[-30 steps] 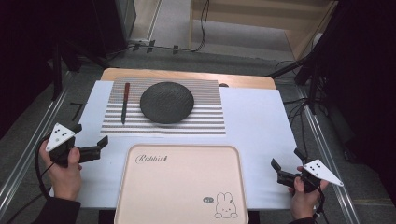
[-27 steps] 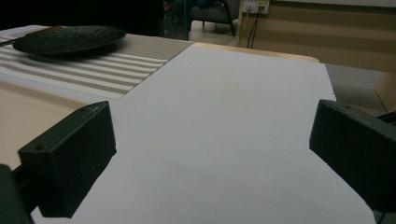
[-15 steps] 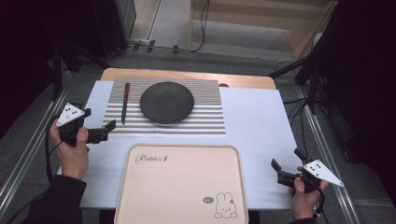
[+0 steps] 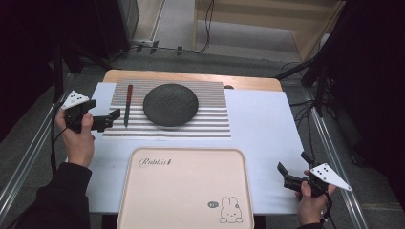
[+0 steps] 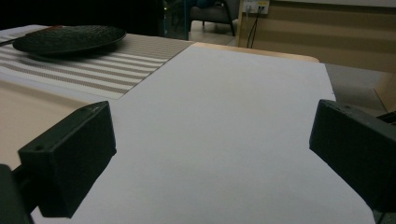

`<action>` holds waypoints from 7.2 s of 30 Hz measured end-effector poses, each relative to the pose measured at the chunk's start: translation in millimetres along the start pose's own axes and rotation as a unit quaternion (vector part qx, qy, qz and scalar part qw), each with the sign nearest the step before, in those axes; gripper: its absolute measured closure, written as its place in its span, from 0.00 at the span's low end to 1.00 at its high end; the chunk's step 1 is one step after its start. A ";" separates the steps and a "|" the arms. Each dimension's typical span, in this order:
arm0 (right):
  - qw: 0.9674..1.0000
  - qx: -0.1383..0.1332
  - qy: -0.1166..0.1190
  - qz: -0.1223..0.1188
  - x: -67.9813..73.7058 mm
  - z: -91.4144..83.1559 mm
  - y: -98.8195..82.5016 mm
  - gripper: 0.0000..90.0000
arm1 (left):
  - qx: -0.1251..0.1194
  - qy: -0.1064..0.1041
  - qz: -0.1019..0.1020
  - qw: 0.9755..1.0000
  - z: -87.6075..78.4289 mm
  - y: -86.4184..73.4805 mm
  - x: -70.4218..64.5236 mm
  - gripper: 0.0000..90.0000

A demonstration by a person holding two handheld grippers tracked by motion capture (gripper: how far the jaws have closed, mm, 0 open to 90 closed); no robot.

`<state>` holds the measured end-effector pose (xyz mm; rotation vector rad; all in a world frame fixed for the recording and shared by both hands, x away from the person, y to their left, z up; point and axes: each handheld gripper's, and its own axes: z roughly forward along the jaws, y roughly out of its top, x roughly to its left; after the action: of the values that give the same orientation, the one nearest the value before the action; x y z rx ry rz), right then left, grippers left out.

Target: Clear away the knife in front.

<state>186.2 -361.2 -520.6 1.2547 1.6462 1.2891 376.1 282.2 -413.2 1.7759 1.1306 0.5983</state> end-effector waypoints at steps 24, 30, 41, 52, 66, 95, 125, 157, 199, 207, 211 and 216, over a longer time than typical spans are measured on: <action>1.000 0.000 0.003 0.001 -0.3 -0.5 0.0 0.00 | 0.127 0.024 -0.047 0.990 65.4 23.0 24.5 0.07; 1.000 0.001 0.002 0.001 -0.1 -0.3 0.0 0.00 | 0.162 0.038 -0.067 0.984 79.5 29.2 31.4 0.17; 1.000 0.002 -0.003 -0.001 -0.1 0.3 0.0 0.00 | 0.226 0.059 -0.073 0.970 110.2 37.0 37.1 0.39; 1.000 0.001 -0.002 0.001 -0.1 0.0 -0.1 0.00 | 0.268 0.058 -0.038 0.961 136.4 33.8 35.1 0.60; 1.000 0.001 -0.003 -0.001 0.2 0.5 0.1 0.00 | 0.278 0.083 -0.034 0.956 158.5 27.3 32.5 0.69; 1.000 0.001 -0.005 -0.002 0.5 0.7 0.1 0.00 | 0.279 0.101 0.012 0.955 159.6 23.7 21.7 0.86; 1.000 0.005 -0.005 -0.006 1.4 1.6 0.4 0.00 | 0.237 0.061 0.011 0.969 117.0 24.0 6.2 0.86; 1.000 0.006 -0.005 -0.006 1.5 1.6 0.4 0.00 | 0.208 -0.002 0.009 0.978 79.6 5.5 -28.4 0.86; 1.000 0.006 -0.006 -0.008 1.4 1.7 0.3 0.00 | 0.160 -0.082 0.033 0.983 2.1 -30.6 -83.9 0.86; 1.000 0.007 -0.005 -0.005 1.6 1.6 0.4 0.00 | 0.156 -0.096 0.038 0.982 -11.8 -38.2 -98.1 0.86; 1.000 0.007 -0.006 -0.008 1.4 1.8 0.3 0.00 | 0.157 -0.105 0.032 0.981 -16.8 -44.6 -103.2 0.86; 1.000 0.007 -0.006 -0.007 1.5 1.7 0.3 0.00 | 0.161 -0.119 0.024 0.979 -26.2 -63.3 -114.4 0.86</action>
<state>187.5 -359.2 -520.7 1.2546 1.6563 1.2614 275.5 202.5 -449.0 2.0929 1.0631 0.2278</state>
